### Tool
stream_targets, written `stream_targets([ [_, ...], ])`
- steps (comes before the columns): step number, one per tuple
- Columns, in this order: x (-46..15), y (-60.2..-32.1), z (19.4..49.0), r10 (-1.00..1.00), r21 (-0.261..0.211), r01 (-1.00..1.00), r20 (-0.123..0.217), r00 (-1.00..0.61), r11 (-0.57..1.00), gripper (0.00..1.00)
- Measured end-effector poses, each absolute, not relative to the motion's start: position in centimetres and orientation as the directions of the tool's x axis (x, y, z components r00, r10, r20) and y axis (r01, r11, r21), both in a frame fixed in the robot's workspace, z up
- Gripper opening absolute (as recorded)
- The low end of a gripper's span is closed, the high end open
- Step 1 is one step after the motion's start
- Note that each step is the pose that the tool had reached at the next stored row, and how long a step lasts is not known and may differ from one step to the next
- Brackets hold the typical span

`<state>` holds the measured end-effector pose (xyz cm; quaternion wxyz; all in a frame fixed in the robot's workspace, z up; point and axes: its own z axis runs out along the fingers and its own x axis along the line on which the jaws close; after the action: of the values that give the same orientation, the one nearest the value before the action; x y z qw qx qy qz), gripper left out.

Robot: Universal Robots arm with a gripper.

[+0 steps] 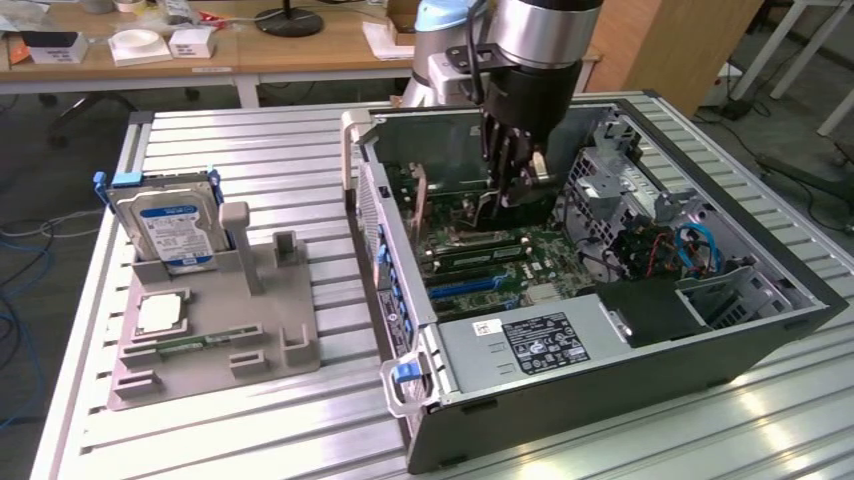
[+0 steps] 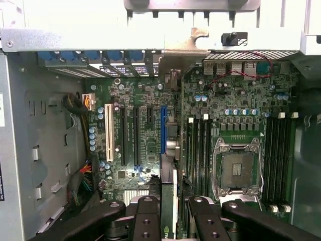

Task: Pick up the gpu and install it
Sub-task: 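Insert the gpu into the slot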

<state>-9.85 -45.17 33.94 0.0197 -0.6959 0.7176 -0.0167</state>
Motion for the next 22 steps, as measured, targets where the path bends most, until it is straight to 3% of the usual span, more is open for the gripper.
stream_targets([
  [22, -9.9, -45.2, 32.3, -1.0, -0.051, -0.998, -0.005, -0.031, 0.031, 0.26],
])
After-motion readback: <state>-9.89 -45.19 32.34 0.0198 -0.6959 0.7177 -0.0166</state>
